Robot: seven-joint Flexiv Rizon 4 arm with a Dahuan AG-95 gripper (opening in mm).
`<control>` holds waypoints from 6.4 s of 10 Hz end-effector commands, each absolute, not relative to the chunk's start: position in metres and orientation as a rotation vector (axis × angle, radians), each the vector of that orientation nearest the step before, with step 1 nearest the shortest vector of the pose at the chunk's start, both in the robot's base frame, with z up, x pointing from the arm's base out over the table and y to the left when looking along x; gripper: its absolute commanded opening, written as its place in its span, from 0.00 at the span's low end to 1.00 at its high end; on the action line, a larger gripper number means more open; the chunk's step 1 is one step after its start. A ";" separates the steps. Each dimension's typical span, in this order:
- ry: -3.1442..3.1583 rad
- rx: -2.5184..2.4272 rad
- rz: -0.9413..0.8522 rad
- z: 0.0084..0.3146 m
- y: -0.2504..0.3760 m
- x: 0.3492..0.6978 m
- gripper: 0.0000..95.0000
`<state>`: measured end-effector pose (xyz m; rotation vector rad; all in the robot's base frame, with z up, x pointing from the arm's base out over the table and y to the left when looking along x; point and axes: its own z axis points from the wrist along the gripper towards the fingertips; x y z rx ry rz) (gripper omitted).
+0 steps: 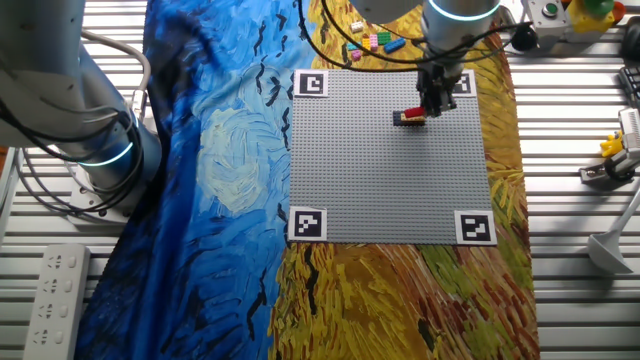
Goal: Stack small Lego blocks one on top of the other
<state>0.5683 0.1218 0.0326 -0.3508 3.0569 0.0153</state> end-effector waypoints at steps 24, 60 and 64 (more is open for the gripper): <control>3.037 -0.003 0.031 0.016 0.118 0.568 0.00; 3.044 -0.005 0.051 0.021 0.116 0.556 0.00; 3.045 -0.106 0.025 0.021 0.115 0.556 0.00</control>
